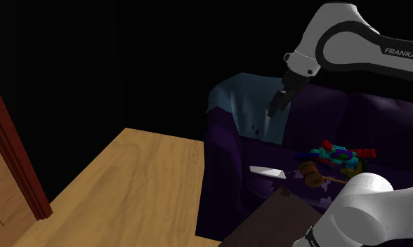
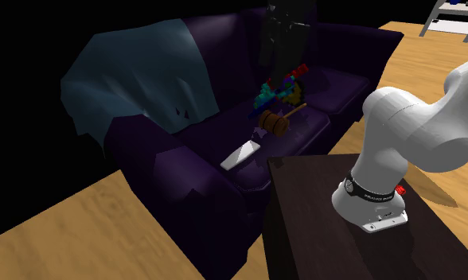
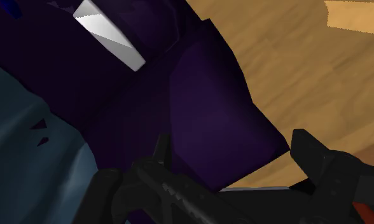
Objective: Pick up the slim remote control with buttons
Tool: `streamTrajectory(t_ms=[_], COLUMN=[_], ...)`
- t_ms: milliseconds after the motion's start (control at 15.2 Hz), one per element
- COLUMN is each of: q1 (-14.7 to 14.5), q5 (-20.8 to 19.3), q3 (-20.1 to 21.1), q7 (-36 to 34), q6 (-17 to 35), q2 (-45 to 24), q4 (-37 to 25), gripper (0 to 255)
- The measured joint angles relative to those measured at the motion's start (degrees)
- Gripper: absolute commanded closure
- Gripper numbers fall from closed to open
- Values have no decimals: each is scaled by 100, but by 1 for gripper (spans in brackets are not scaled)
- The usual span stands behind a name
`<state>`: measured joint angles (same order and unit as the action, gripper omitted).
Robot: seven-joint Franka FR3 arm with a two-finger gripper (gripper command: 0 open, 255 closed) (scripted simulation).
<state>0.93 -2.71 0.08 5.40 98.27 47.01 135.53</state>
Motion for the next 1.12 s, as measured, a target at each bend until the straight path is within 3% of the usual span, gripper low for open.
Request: streamTrajectory(t_ms=[396, 1122], q1=[-19, 121], q5=[-205, -984], q3=[-381, -1703], q7=[599, 2432], q6=[522, 2119], q2=[94, -471], q4=[700, 1936], gripper=[0, 0])
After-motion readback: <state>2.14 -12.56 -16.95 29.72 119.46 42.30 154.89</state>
